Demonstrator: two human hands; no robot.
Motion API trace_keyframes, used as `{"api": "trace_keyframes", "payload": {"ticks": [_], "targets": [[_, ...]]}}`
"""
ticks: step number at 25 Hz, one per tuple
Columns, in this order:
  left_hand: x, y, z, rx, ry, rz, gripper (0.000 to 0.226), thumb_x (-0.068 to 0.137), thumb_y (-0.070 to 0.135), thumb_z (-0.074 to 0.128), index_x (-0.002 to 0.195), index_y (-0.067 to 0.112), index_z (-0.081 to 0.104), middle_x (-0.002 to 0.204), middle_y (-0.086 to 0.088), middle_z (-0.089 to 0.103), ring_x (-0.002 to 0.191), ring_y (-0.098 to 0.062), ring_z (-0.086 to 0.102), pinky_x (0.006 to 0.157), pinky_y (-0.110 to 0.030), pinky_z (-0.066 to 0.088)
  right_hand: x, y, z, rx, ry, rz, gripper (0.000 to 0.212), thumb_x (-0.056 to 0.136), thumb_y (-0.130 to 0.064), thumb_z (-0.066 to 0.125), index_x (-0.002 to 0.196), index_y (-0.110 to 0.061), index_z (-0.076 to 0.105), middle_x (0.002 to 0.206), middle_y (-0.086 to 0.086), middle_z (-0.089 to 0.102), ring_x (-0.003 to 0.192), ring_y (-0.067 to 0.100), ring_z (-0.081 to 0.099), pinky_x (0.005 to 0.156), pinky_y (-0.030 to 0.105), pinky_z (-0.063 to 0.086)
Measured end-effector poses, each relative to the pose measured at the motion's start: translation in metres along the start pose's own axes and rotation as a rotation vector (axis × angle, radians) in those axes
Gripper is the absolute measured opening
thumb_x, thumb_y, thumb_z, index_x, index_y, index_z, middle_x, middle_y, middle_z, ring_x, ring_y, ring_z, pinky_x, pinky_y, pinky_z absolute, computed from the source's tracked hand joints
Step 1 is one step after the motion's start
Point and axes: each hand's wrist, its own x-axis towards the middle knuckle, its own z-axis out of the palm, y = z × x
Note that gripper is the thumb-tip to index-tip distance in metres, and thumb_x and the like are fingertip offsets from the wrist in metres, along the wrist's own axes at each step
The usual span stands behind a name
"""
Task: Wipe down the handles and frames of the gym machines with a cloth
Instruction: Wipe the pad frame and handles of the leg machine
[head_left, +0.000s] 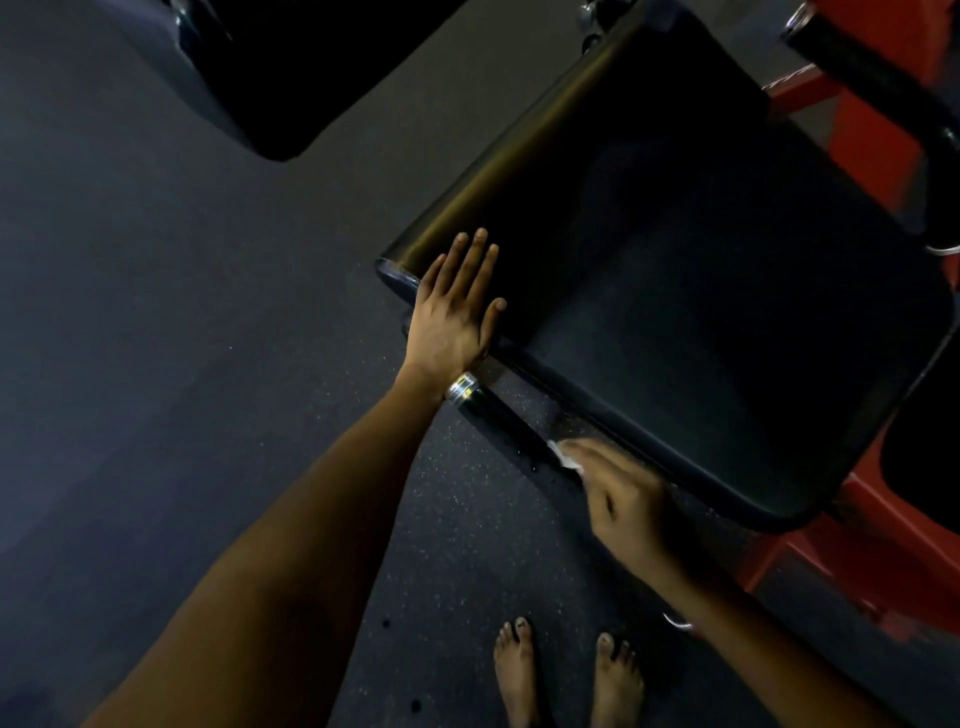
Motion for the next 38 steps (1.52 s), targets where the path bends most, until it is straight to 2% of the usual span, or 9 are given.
{"api": "trace_keyframes", "payload": {"ticks": [3,7,10,16,19,22,26,31,38], "targets": [[0.001,-0.003,0.001,-0.004,0.012,0.016,0.056,0.102,0.039,0.023,0.143,0.005,0.041,0.151,-0.014,0.036,0.142,-0.027,0.028,0.115,-0.034,0.015,0.047,-0.023,0.015,0.046,0.051,-0.021,0.034,0.091,-0.007,0.041,0.119,-0.001,0.06,0.119,0.011,0.062,0.111,0.015,0.059,0.099,0.012,0.041],[0.001,-0.01,0.0,-0.011,0.0,0.081,0.058,0.103,0.042,0.019,0.144,0.006,0.041,0.151,-0.013,0.036,0.142,-0.026,0.028,0.116,-0.035,0.017,0.053,-0.016,0.04,0.004,-0.331,-0.372,0.05,0.078,0.015,0.055,0.125,-0.003,0.056,0.142,0.011,0.045,0.134,0.026,0.04,0.104,0.039,0.043],[0.001,-0.011,-0.004,-0.014,-0.031,0.071,0.057,0.103,0.042,0.023,0.146,0.008,0.036,0.154,-0.011,0.031,0.144,-0.024,0.023,0.117,-0.03,0.007,-0.009,0.036,0.027,-0.141,-0.375,-0.512,0.052,0.08,0.005,0.065,0.126,-0.011,0.049,0.15,0.003,0.031,0.138,0.016,0.033,0.109,0.031,0.037],[0.001,-0.009,-0.006,0.002,-0.056,0.055,0.059,0.103,0.044,0.02,0.144,0.007,0.039,0.152,-0.012,0.036,0.142,-0.025,0.029,0.116,-0.027,0.006,0.026,-0.011,0.012,0.058,0.014,-0.074,0.027,0.094,-0.006,0.046,0.114,-0.006,0.065,0.12,0.009,0.062,0.117,0.012,0.054,0.097,0.027,0.048],[0.001,-0.008,-0.009,-0.012,-0.115,0.052,0.059,0.102,0.044,0.023,0.148,0.009,0.031,0.156,-0.01,0.026,0.146,-0.023,0.019,0.116,-0.024,-0.002,0.07,-0.031,0.027,0.262,-0.219,0.351,0.032,0.093,0.002,0.044,0.115,-0.008,0.065,0.115,0.006,0.065,0.107,0.016,0.06,0.082,0.014,0.048],[0.001,-0.008,-0.015,-0.042,-0.156,0.038,0.061,0.1,0.046,0.022,0.151,0.012,0.025,0.159,-0.007,0.019,0.147,-0.019,0.011,0.116,-0.023,-0.005,0.039,0.002,0.013,0.309,-0.411,0.63,0.024,0.094,0.0,0.044,0.098,-0.008,0.067,0.094,0.013,0.067,0.09,0.026,0.063,0.072,0.027,0.05],[0.014,-0.001,-0.031,-0.131,-0.224,-0.005,0.063,0.098,0.05,0.027,0.149,0.013,0.03,0.158,-0.005,0.021,0.147,-0.021,0.014,0.116,-0.028,0.004,0.01,0.024,-0.024,0.346,-0.605,0.707,0.027,0.096,-0.006,0.047,0.075,-0.014,0.062,0.072,0.001,0.058,0.069,0.014,0.055,0.065,0.021,0.047],[0.04,0.064,-0.018,-0.087,-0.461,0.302,0.053,0.104,0.04,0.028,0.152,0.02,0.021,0.161,0.0,0.011,0.148,-0.017,0.006,0.118,-0.037,0.002,0.063,-0.003,0.006,0.761,-0.498,0.717,0.029,0.096,-0.004,0.046,0.12,-0.01,0.062,0.11,0.003,0.066,0.101,0.014,0.062,0.094,0.028,0.048],[0.026,0.076,0.005,0.211,-0.392,0.304,0.058,0.099,0.048,0.009,0.153,0.028,0.01,0.162,0.003,0.004,0.149,-0.017,0.0,0.118,-0.041,-0.002,-0.001,0.059,-0.006,0.499,-0.764,0.823,0.02,0.087,-0.012,0.059,0.08,-0.021,0.075,0.088,0.003,0.073,0.094,0.024,0.066,0.091,0.047,0.05]]}}
